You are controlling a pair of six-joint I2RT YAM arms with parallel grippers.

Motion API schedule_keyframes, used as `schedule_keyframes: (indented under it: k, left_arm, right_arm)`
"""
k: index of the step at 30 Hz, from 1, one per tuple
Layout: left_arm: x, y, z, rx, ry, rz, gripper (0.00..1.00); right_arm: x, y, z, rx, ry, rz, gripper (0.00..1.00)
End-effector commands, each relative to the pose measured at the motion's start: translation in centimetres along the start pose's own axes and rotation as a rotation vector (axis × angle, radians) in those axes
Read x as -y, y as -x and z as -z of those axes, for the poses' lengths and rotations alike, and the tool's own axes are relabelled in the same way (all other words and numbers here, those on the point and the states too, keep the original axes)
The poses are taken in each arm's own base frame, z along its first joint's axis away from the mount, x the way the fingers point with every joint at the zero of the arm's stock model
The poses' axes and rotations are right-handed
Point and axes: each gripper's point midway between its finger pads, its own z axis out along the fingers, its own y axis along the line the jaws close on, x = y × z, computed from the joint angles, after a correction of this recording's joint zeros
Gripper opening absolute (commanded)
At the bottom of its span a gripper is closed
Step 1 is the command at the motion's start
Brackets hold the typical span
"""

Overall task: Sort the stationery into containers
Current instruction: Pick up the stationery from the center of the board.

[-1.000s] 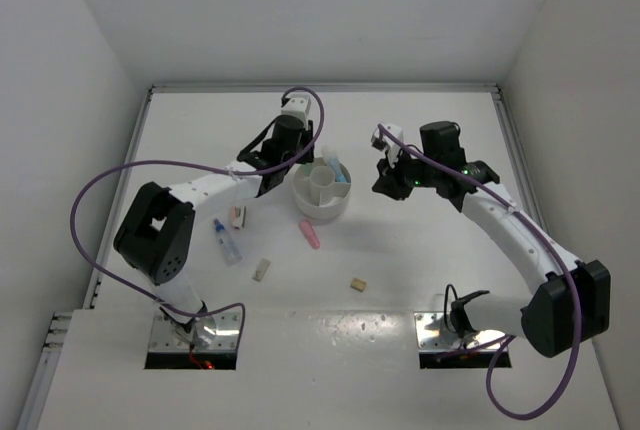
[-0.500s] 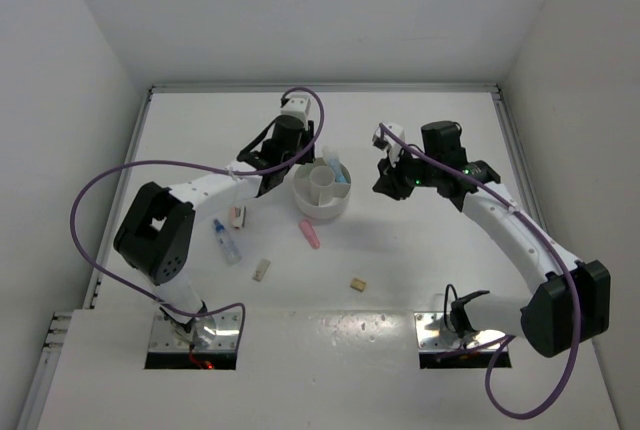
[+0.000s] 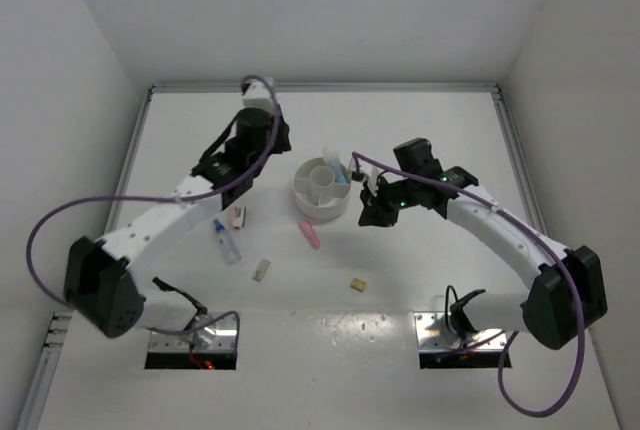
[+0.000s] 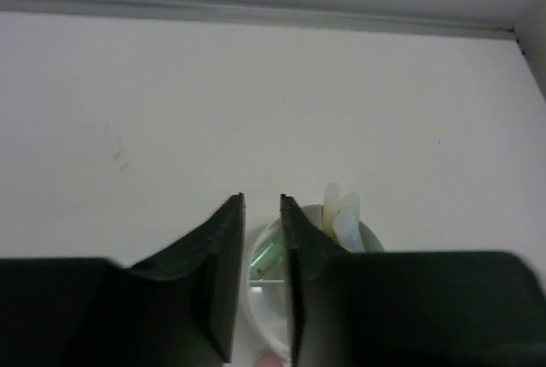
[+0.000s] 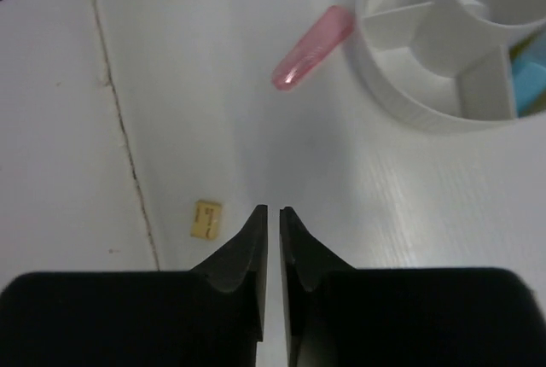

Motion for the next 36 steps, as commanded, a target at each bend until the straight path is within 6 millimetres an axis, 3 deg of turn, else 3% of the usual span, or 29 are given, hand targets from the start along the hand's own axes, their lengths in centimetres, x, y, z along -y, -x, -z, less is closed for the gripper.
schedule_keyframes:
  k: [1,2,3,5,7,8,14,19,25,26,30,36]
  left_arm:
    - [-3.6,2.8,4.4,0.083,0.081,0.134,0.31]
    - [-4.8,1.0,4.9,0.055,0.098,0.148,0.42]
    - [-6.0,1.9,6.5,0.096,0.11,0.207,0.59]
    - [-7.2,-0.4,7.6,0.052,0.103,0.238,0.68]
    - [-8.4,-0.1,9.5,0.085,0.104,0.305,0.69]
    - [-8.8,-1.7,9.9,0.056,0.103,0.315,0.69]
    - [-11.0,-3.2,12.3,0.077,0.13,0.356,0.69]
    - [-11.5,-2.7,13.0,0.104,0.14,0.363,0.69]
    - [-11.4,-2.7,13.0,0.091,0.136,0.343,0.69]
    - [-11.4,-2.7,13.0,0.091,0.136,0.343,0.69]
    - [-11.5,-2.3,13.3,0.111,0.138,0.337,0.69]
    - [-11.5,-1.9,13.5,0.118,0.135,0.321,0.69]
  right_arm:
    - [-2.8,-0.6,-1.9,-0.025,0.098,0.028,0.13]
    - [-3.4,-0.8,-3.0,-0.058,0.114,0.037,0.17]
    - [-3.9,-0.8,-3.7,-0.075,0.135,0.02,0.24]
    - [-4.9,-1.4,-5.4,-0.135,0.164,0.034,0.32]
    - [-5.2,-0.7,-6.6,-0.131,0.154,0.031,0.38]
    - [-5.5,-0.7,-7.3,-0.146,0.132,0.043,0.43]
    - [-3.3,-0.4,-10.8,-0.176,-0.065,-0.058,0.46]
    - [-4.2,-1.1,-13.6,-0.216,-0.132,-0.11,0.49]
    - [-3.2,-1.5,-17.0,-0.265,-0.293,-0.099,0.51]
    - [-3.6,-2.0,-17.4,-0.278,-0.286,-0.093,0.51]
    - [-1.7,-1.2,-17.6,-0.252,-0.39,-0.091,0.53]
    - [-0.4,-0.7,-16.7,-0.233,-0.477,-0.07,0.53]
